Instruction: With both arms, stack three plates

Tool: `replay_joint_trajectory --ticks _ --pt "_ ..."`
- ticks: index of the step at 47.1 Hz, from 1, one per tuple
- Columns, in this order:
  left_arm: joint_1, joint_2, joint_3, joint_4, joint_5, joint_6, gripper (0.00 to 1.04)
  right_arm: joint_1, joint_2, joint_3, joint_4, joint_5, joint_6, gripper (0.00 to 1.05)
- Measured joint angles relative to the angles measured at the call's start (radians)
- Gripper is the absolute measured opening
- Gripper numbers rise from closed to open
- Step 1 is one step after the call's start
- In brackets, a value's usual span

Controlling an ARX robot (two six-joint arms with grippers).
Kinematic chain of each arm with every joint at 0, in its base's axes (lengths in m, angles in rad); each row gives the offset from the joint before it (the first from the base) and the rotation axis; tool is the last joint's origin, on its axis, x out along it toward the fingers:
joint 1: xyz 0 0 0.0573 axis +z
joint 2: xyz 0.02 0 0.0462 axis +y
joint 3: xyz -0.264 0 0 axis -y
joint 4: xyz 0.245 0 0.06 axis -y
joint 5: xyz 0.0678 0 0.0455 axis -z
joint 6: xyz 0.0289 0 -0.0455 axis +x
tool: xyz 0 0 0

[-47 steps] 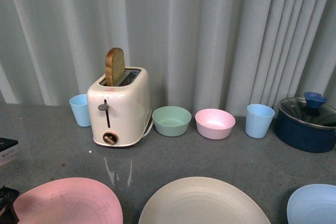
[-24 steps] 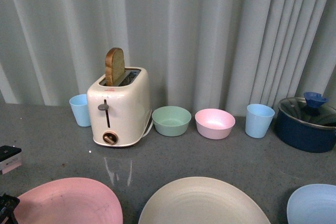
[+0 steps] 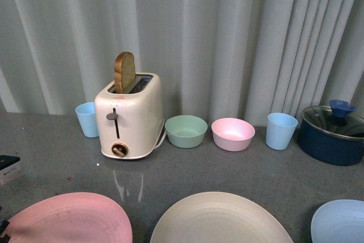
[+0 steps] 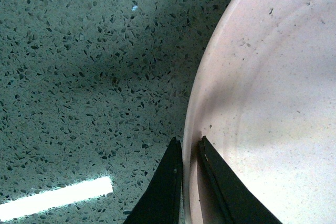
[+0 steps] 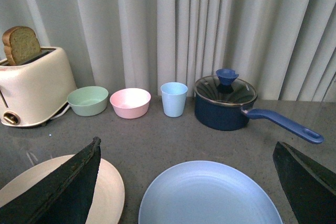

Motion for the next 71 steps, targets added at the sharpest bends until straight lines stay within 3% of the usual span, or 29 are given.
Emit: replay_joint_trajectory --ticks 29,53,61,71 --pt "0.04 -0.005 0.116 -0.19 0.11 -0.011 0.04 0.0 0.0 0.0 0.0 0.0 0.0 0.97" --pt "0.068 -0.065 0.319 -0.383 0.259 -0.148 0.04 0.0 0.0 0.0 0.0 0.0 0.0 0.97" --pt "0.029 -0.135 0.325 -0.405 0.273 -0.176 0.04 0.0 0.0 0.0 0.0 0.0 0.0 0.97" --pt "-0.122 -0.224 0.262 -0.391 0.293 -0.228 0.04 0.0 0.0 0.0 0.0 0.0 0.0 0.97"
